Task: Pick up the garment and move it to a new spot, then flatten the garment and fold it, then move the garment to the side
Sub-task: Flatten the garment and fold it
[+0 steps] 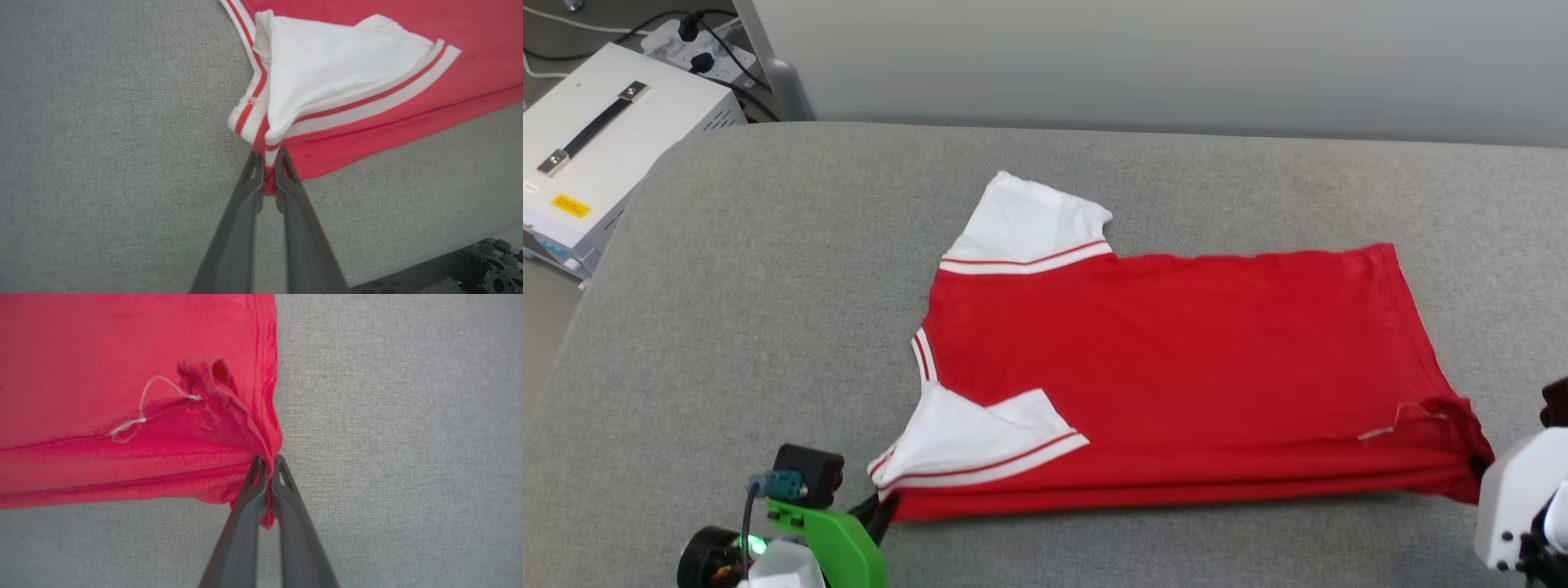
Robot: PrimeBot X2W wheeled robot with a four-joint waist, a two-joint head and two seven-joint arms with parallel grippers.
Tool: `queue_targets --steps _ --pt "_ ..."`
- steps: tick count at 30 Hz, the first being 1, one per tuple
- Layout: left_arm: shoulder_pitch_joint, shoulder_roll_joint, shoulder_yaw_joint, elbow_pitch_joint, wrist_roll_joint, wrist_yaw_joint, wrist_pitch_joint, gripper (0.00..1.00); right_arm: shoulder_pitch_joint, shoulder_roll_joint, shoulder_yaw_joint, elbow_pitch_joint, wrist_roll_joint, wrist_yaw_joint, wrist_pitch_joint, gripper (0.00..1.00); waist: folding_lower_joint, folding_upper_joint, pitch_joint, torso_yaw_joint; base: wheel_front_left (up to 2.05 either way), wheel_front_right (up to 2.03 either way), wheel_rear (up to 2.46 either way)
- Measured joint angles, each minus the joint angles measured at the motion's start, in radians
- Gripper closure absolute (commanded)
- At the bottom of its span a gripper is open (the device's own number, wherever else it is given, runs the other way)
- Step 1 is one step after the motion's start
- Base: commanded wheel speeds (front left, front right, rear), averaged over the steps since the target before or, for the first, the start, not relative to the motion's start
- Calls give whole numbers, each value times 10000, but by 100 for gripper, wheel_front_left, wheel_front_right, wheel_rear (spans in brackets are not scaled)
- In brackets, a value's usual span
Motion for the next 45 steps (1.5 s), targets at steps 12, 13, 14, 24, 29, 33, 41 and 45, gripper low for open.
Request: queue_targets --steps 12,13,14,24,29,33,41,45 --pt "408 -389 -520 828 25 69 -205 100 1173 65 2 -36 397 -2 579 100 0 0 -142 5 0 0 0" --pt "407 -439 -550 945 31 63 -276 84 1172 90 33 71 401 -2 525 100 0 0 -153 1 0 0 0" --pt "407 -485 -558 1030 31 58 -324 45 1172 102 67 150 403 -2 447 74 0 0 -168 0 0 0 0" --pt "220 -658 -144 1281 535 161 -2105 0 883 -69 508 4 767 -10 -1379 0 0 0 -581 20 0 0 0" --pt "-62 -936 337 1032 769 249 -3963 0 534 -384 1030 -483 851 -12 -3221 0 0 0 -853 -19 0 0 0" --pt "-67 -1183 786 905 1137 451 -4932 0 354 -353 1149 -698 777 -10 -4627 0 0 0 -970 -118 0 0 0" --pt "107 -2242 2343 -163 2127 259 -5129 0 332 -165 1634 -909 430 -12 -7202 0 0 0 -867 -126 0 0 0" --pt "529 -2807 3068 -286 2704 -209 -5129 0 383 79 1726 -823 295 -12 -8176 0 0 0 -788 -129 0 0 0"
